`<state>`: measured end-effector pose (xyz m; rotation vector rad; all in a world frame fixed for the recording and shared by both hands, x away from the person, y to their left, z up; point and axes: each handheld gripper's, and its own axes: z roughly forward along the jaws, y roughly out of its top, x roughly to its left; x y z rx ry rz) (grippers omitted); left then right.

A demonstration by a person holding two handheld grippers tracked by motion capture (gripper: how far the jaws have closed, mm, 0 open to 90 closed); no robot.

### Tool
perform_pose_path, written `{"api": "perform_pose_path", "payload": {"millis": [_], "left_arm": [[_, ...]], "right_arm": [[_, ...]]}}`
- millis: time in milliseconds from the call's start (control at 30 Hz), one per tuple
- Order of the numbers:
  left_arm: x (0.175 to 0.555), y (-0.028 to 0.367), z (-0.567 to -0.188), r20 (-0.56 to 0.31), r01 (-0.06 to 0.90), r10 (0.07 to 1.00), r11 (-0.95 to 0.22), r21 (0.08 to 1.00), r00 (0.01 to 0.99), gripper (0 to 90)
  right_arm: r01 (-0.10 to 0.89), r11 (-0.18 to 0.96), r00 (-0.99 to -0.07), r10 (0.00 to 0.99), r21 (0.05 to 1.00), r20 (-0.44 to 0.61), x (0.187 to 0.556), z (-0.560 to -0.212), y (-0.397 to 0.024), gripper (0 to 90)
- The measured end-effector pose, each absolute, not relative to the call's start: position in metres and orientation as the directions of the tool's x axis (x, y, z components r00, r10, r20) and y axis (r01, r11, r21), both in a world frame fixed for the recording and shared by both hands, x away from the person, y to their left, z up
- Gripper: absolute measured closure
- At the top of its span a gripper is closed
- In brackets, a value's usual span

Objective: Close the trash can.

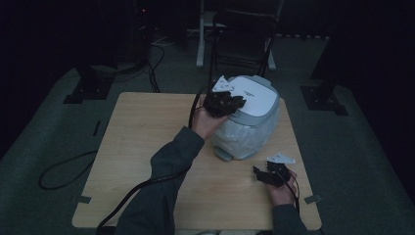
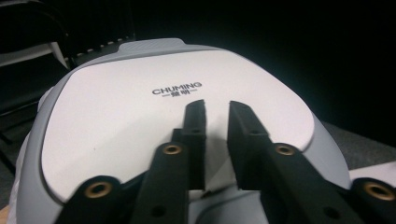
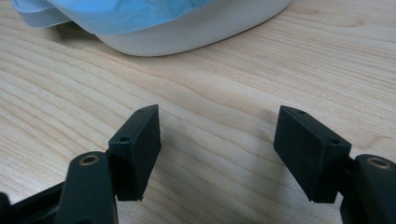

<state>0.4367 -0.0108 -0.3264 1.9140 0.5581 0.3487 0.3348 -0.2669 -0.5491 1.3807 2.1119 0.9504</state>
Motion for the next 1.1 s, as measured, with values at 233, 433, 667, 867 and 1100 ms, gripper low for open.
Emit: {"api": "perform_pose_path", "payload": {"millis": [233,433,667,867,1100], "left_arm": [[0.435,-0.007,-0.328,-0.039,0.237,0.507,-0.331,0.913,0.861,88.3],[0.426,0.016,-0.318,-0.007,0.202,0.523,-0.316,0.927,0.852,71.2],[0.418,0.083,-0.325,-0.020,0.214,0.578,-0.268,0.940,0.816,65.4],[0.410,0.151,-0.359,-0.055,0.283,0.644,-0.256,0.924,0.763,62.3],[0.389,0.216,-0.413,-0.081,0.408,0.721,-0.293,0.865,0.689,58.3]], "right_arm": [[0.611,0.264,-0.403,0.915,0.746,0.005,0.335,-0.549,-0.266,30.9],[0.612,0.264,-0.404,0.915,0.746,0.007,0.335,-0.549,-0.266,30.6],[0.605,0.279,-0.427,0.904,0.746,0.008,0.336,-0.549,-0.269,30.4],[0.594,0.298,-0.453,0.891,0.747,0.005,0.337,-0.549,-0.277,30.6],[0.573,0.347,-0.519,0.855,0.742,0.002,0.344,-0.549,-0.288,26.4]]}}
